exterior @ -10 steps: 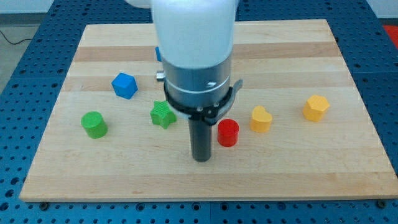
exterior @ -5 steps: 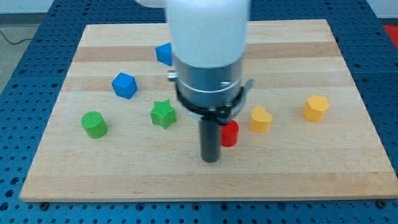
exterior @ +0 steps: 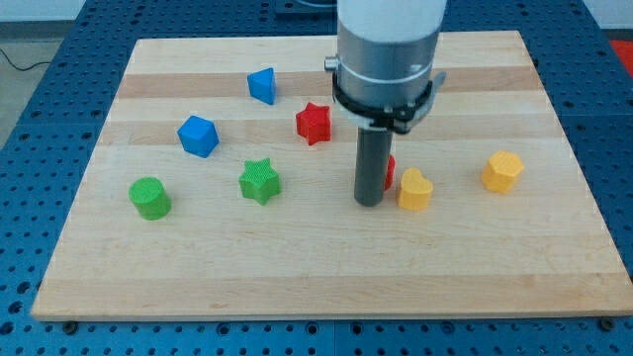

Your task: Push the red circle towards the blue triangle

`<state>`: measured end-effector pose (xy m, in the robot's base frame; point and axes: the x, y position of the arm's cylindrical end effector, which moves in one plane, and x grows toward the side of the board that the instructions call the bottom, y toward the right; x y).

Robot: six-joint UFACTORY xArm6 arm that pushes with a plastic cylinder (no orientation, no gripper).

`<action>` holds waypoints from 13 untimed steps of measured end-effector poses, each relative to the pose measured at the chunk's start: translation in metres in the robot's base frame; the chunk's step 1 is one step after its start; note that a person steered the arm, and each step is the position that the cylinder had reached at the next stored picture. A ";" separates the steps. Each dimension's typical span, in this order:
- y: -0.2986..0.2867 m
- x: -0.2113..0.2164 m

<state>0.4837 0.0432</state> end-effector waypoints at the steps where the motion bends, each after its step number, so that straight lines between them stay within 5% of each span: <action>1: 0.000 -0.028; 3: 0.017 -0.028; 5: 0.016 -0.086; 8: 0.118 -0.105; 11: -0.049 -0.146; 13: 0.054 -0.175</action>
<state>0.3089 0.0970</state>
